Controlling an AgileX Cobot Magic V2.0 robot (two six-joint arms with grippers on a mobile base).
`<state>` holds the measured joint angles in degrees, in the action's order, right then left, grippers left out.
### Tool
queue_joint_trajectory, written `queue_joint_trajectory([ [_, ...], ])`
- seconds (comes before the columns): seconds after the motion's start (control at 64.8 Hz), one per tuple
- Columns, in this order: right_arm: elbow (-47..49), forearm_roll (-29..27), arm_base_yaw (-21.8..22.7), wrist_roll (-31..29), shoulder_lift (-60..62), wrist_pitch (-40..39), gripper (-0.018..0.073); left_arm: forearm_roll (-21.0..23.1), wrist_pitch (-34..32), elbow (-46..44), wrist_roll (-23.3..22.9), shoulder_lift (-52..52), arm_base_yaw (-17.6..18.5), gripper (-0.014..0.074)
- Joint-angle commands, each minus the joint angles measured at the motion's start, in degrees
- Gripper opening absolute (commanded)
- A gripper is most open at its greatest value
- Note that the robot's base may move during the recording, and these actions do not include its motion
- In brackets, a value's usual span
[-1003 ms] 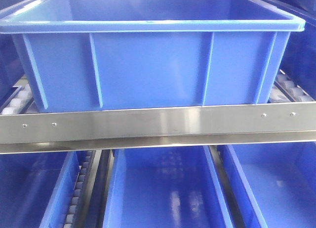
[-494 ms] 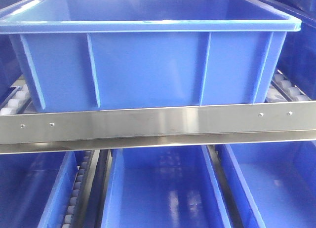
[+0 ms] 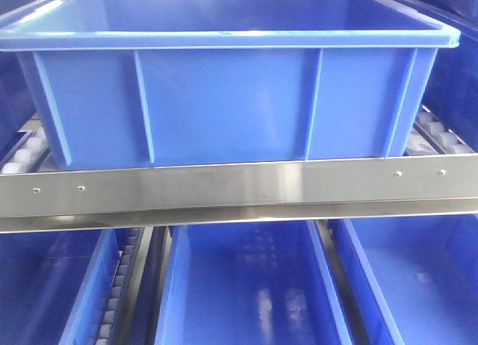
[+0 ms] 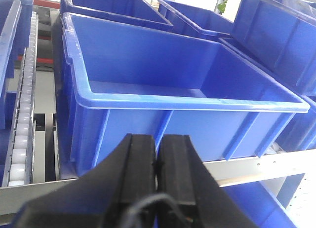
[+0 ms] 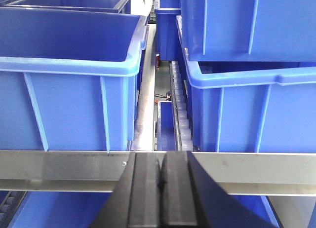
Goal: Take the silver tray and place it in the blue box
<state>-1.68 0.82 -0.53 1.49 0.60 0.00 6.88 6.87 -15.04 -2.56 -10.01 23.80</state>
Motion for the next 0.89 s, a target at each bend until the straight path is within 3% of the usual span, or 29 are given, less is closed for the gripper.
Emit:
queue_joint_trajectory([
  [0.0,1.1,1.2,0.5,0.4,1.2,-5.6,0.0049,0.1,-4.5,-1.7,0.0,-0.6,0.3,-0.0013],
  [0.879,1.1,1.2,0.5,0.4,1.2,-5.8,0.0049,0.1,-4.5,-1.7,0.0,-0.6,0.3,-0.0013],
])
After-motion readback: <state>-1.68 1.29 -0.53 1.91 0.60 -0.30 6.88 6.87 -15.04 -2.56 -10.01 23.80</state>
